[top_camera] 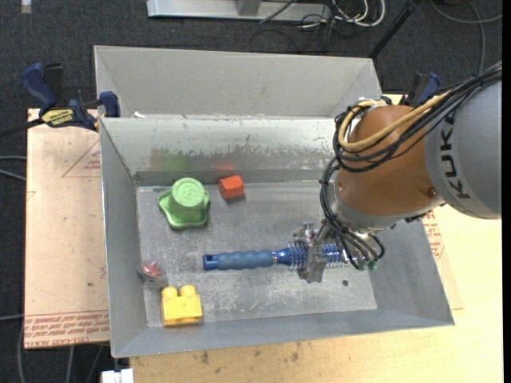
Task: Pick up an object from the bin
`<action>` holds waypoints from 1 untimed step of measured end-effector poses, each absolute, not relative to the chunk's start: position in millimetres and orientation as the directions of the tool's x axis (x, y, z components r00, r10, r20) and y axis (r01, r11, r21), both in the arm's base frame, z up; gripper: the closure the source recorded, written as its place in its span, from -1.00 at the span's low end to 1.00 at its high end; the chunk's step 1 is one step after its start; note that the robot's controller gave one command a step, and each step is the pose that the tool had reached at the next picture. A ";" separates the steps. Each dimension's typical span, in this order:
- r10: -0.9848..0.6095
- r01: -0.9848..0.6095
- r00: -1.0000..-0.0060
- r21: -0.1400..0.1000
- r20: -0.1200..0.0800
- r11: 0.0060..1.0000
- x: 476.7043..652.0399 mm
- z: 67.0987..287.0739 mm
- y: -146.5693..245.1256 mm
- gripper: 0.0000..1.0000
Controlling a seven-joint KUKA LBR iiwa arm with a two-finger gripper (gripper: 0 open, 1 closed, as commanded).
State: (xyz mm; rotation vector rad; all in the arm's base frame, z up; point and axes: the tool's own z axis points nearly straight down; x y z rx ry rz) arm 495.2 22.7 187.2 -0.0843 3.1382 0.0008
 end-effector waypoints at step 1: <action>-0.055 -0.055 -0.998 0.000 -0.001 0.998 495.8 192.5 23.1 1.00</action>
Offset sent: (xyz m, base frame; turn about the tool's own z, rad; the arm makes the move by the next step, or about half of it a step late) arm 0.0001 0.0001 0.0063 0.0000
